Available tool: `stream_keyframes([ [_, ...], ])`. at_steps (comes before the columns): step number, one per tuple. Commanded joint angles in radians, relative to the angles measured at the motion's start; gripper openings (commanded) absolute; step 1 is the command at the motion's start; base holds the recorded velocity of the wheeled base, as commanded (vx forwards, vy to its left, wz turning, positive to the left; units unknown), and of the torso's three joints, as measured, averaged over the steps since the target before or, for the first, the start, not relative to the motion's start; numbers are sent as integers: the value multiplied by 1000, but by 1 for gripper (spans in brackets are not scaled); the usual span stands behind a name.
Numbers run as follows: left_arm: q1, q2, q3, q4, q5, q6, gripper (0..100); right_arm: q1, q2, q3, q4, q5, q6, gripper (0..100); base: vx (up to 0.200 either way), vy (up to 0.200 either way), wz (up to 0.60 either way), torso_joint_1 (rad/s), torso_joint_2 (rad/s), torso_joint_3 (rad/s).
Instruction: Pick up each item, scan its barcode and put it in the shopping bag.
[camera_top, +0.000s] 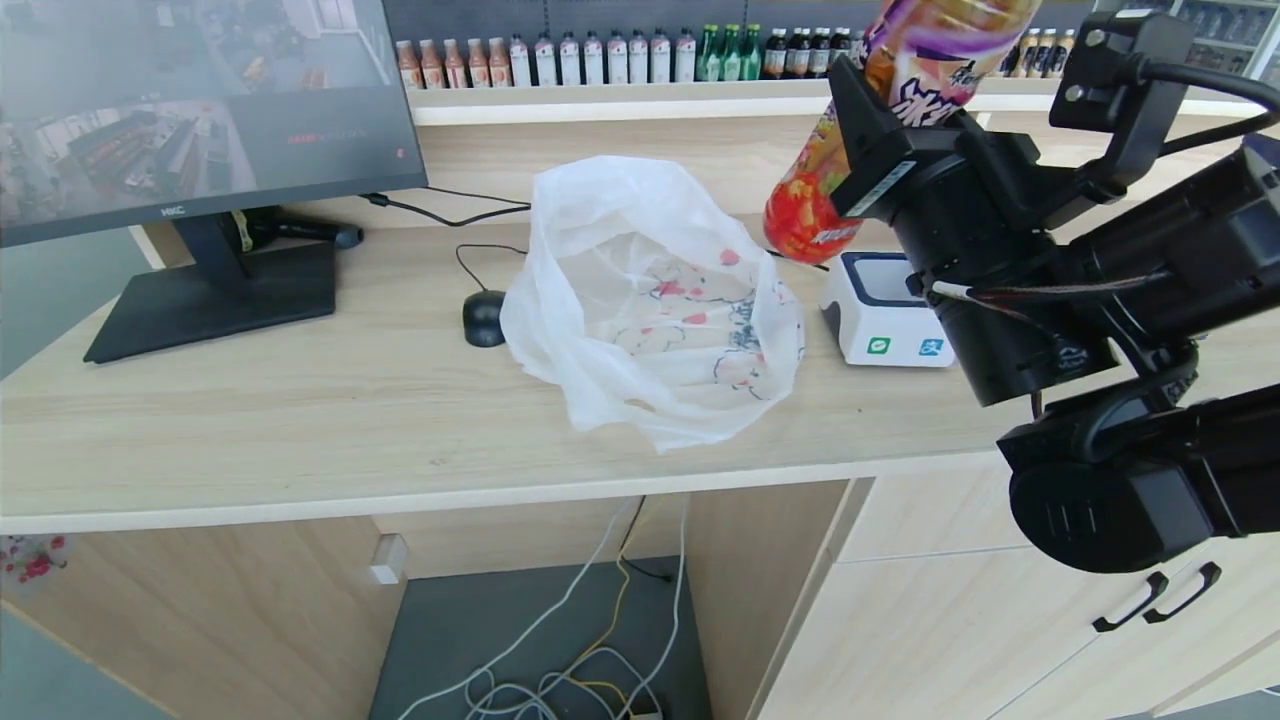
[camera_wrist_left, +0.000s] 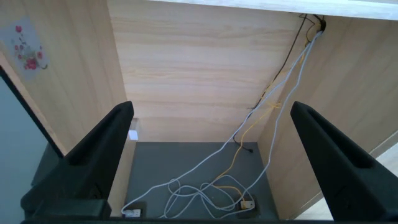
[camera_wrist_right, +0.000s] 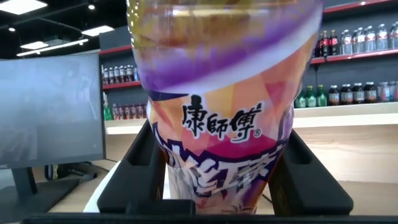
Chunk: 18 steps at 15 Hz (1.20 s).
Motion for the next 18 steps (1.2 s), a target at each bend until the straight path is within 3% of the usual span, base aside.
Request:
stream_keyframes([
  [1,0,0,0,0,0,1,100,8,5,3,-1,0,-2,0,0,200,0,2,-2,2],
  [11,0,0,0,0,0,3,100,31,34,10,25,11,-4,0,0,20,0,0,1,0],
  [15,0,0,0,0,0,3,100,24,28,-93,277,45,-4,0,0,0,0,0,0,0],
  [18,0,0,0,0,0,3,100,23,37,-145,373,60,-19,0,0,0,0,0,0,0],
])
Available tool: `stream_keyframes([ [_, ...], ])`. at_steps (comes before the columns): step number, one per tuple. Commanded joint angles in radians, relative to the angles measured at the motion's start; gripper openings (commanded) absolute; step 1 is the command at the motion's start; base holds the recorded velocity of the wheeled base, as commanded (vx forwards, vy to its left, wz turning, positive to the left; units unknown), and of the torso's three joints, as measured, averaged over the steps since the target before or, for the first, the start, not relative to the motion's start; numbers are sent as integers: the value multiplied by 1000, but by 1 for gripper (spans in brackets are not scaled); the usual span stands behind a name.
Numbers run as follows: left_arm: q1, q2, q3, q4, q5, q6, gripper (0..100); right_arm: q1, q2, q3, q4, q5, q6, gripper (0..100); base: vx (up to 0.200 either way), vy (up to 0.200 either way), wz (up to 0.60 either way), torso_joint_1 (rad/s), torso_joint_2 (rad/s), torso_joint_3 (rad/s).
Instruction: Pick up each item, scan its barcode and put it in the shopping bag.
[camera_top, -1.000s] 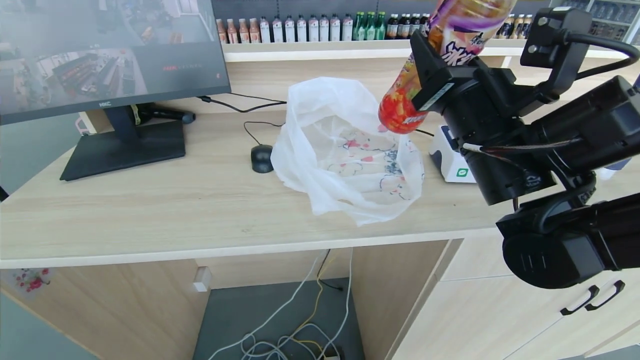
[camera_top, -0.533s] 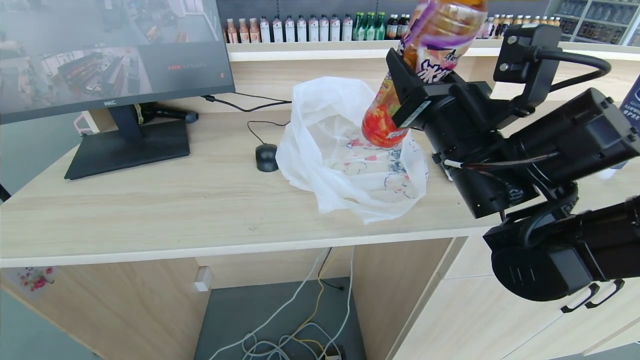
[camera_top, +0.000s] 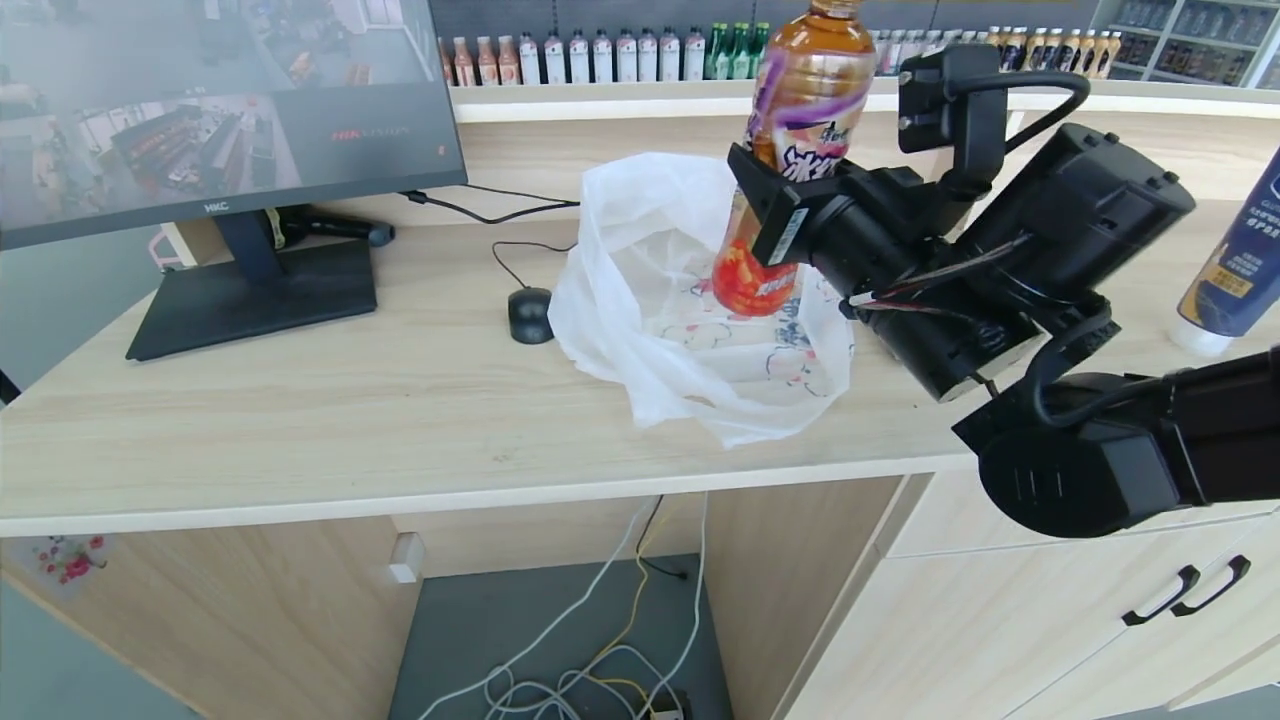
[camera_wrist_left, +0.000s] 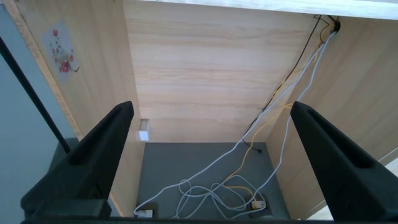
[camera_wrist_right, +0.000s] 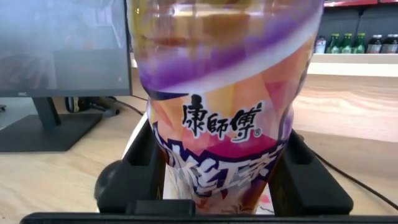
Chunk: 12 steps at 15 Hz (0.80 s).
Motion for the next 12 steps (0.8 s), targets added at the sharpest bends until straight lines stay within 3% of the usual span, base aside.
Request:
stream_keyframes([
  [1,0,0,0,0,0,0,100,-5,11,-32,26,3,-7,0,0,0,0,0,0,0],
  [6,0,0,0,0,0,0,100,-5,44,-189,221,4,-11,0,0,0,0,0,0,0],
  [12,0,0,0,0,0,0,100,-15,131,-382,347,32,-10,0,0,0,0,0,0,0],
])
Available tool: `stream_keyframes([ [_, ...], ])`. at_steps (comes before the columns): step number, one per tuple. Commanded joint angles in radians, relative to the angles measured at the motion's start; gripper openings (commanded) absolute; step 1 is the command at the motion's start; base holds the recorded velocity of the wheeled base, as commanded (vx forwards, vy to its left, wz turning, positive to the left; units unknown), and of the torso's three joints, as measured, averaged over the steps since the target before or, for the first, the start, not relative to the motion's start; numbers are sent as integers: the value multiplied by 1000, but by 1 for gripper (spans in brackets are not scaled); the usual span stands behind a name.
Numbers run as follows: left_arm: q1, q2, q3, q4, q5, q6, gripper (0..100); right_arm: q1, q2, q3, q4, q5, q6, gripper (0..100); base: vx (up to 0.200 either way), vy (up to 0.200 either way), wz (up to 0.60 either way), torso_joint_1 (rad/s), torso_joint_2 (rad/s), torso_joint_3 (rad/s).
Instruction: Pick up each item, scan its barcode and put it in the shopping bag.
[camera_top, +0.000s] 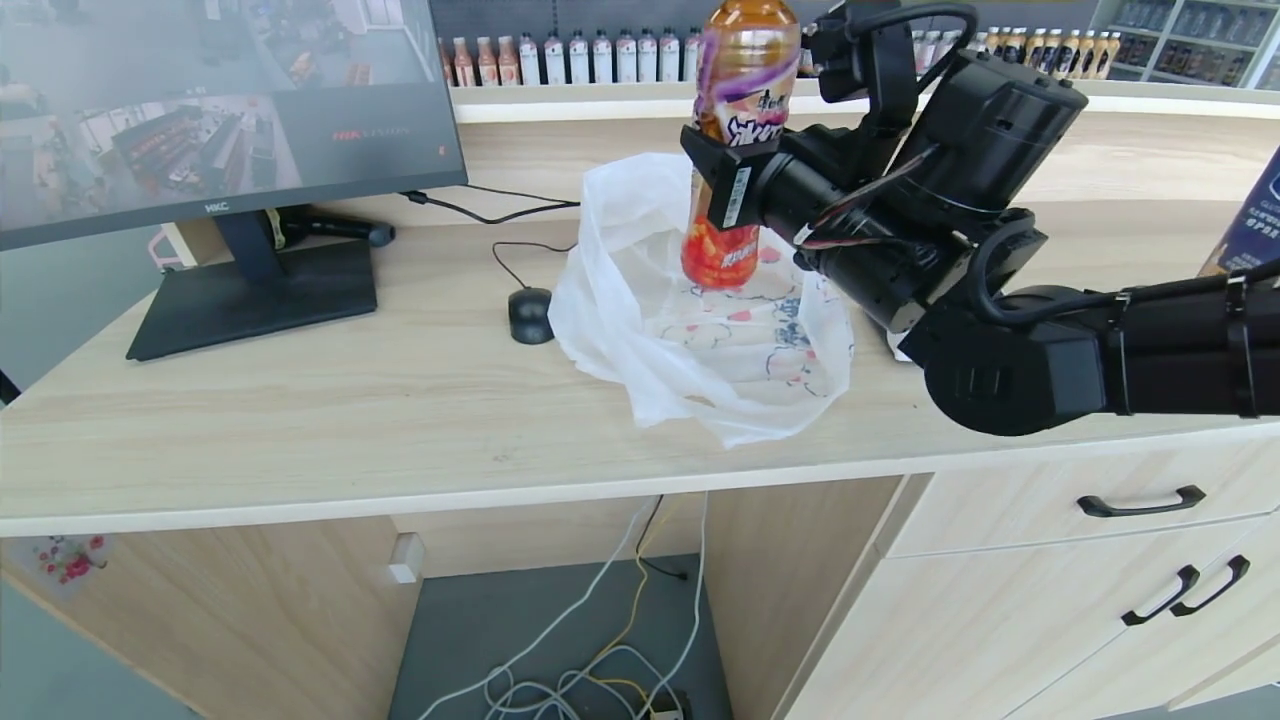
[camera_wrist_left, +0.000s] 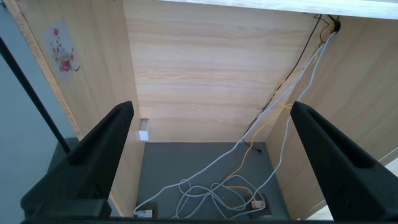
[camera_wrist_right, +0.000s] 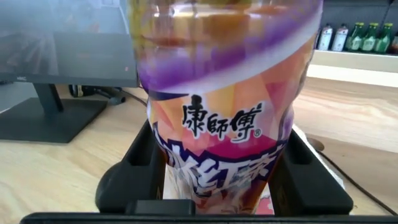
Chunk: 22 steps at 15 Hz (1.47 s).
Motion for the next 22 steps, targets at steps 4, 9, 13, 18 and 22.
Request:
stream_keyframes([
  [4,1,0,0,0,0,-1,100,-25,104,-129,39,7,2,0,0,0,0,0,0,0],
  [9,1,0,0,0,0,-1,100,-54,190,-293,155,36,3,0,0,0,0,0,0,0],
  [13,1,0,0,0,0,-1,100,-54,281,-451,218,42,6,0,0,0,0,0,0,0],
  [18,1,0,0,0,0,-1,100,-59,362,-484,244,42,6,0,0,0,0,0,0,0],
  [22,1,0,0,0,0,-1,100,-60,403,-484,244,44,6,0,0,0,0,0,0,0],
])
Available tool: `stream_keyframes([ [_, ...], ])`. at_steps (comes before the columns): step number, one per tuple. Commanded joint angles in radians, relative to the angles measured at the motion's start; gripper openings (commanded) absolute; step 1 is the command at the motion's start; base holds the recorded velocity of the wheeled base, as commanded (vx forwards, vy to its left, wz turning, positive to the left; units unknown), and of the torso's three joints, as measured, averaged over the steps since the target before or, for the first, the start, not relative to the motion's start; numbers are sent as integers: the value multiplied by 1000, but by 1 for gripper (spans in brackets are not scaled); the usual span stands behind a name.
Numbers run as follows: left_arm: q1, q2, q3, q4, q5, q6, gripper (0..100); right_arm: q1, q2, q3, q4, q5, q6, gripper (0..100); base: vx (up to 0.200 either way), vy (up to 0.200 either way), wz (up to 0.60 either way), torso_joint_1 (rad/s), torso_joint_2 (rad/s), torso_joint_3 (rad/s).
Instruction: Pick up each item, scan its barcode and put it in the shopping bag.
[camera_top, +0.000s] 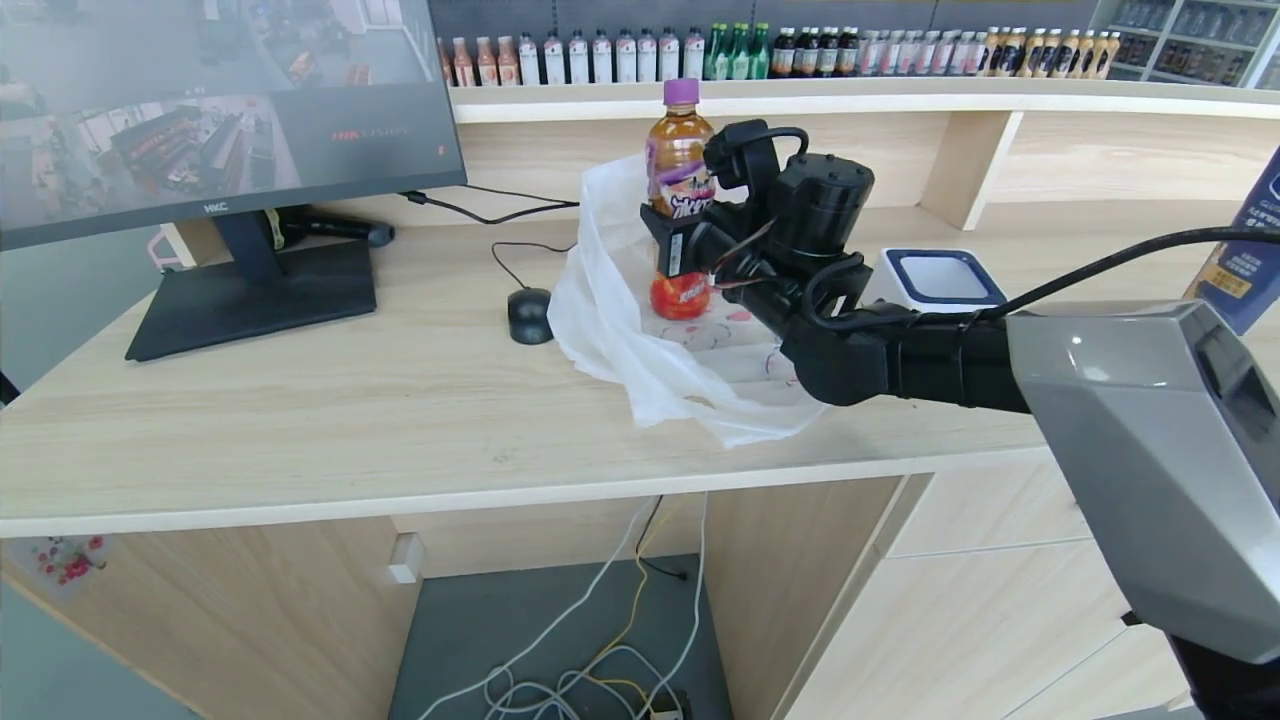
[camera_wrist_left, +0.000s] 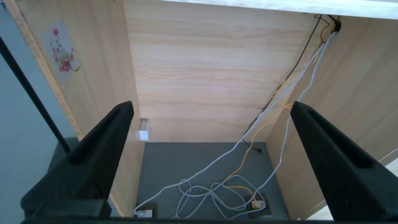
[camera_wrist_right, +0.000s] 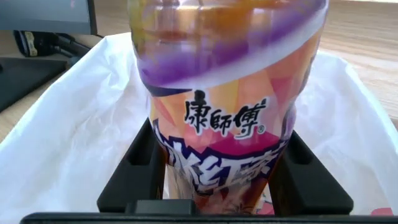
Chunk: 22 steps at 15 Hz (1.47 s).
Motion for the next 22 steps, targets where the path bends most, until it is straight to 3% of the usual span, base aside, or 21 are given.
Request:
stream_keyframes([
  [1,0,0,0,0,0,0,100,3,33,2,6,-2,-1,0,0,0,0,0,0,0],
  [17,0,0,0,0,0,0,100,3,39,2,7,-3,-1,0,0,0,0,0,0,0],
  [18,0,0,0,0,0,0,100,3,39,2,6,-3,1,100,0,0,0,0,0,0],
  [22,0,0,0,0,0,0,100,6,35,2,3,-9,27,100,0,0,0,0,0,0],
])
